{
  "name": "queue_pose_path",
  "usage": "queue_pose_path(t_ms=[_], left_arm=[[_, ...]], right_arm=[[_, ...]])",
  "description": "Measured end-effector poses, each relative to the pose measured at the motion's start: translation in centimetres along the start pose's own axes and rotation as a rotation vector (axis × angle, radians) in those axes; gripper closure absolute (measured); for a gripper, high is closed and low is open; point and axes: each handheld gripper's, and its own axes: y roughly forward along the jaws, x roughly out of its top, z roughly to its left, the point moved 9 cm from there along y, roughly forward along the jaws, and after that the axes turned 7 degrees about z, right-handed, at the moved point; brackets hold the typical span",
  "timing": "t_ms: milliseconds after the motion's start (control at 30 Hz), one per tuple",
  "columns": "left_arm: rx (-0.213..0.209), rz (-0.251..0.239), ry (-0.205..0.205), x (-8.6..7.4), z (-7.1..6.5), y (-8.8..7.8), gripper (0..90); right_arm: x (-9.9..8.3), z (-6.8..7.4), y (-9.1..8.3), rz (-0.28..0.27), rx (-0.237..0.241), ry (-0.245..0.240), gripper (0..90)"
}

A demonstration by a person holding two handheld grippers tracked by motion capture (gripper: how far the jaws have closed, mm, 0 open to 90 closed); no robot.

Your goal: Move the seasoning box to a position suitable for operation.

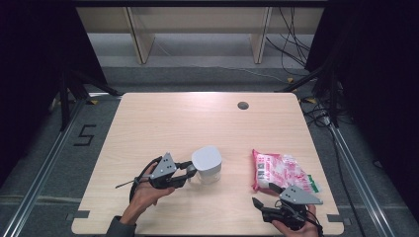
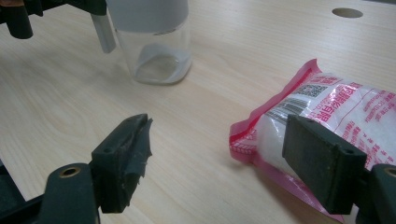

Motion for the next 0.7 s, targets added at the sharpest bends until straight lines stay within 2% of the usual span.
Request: queue_pose_path(t_ms=[100, 233, 333, 433, 467, 500, 600, 633, 700], left_arm=[[0.016, 0.0, 0.013, 0.0, -0.3, 0.2, 67.1], [0.063, -0.009, 0.03, 0.4, -0.3, 1.0, 68.0], [0.077, -0.012, 0.021, 0.8, 0.0, 1.7, 68.0], [0.083, -0.012, 0.019, 1.0, 0.3, 2.1, 68.0], [0.086, -0.013, 0.004, 1.2, 0.4, 2.4, 68.1], [0.086, -0.008, 0.021, 1.4, 0.5, 2.8, 68.1], [0.09, -0.011, 0.025, 1.6, 0.7, 3.1, 68.0], [0.08, -0.017, 0.019, 1.6, 0.8, 3.2, 68.0], [0.073, -0.016, 0.036, 1.8, 1.2, 3.6, 68.0]], right_arm=[[0.1, -0.1, 0.0, -0.003, -0.001, 0.001, 24.2], [0.1, -0.1, 0.0, -0.006, 0.001, 0.008, 24.2], [0.1, -0.1, 0.0, -0.01, 0.004, 0.007, 24.2], [0.1, -0.1, 0.0, -0.01, 0.005, 0.003, 24.2], [0.0, 0.0, 0.0, 0.0, 0.009, 0.011, 24.2], [0.1, -0.1, 0.0, -0.007, 0.003, 0.005, 24.2], [0.0, -0.1, 0.1, -0.001, -0.004, 0.012, 24.2], [0.0, -0.1, 0.0, -0.002, 0.005, 0.005, 24.2], [0.0, -0.1, 0.1, -0.003, 0.008, 0.002, 24.2]])
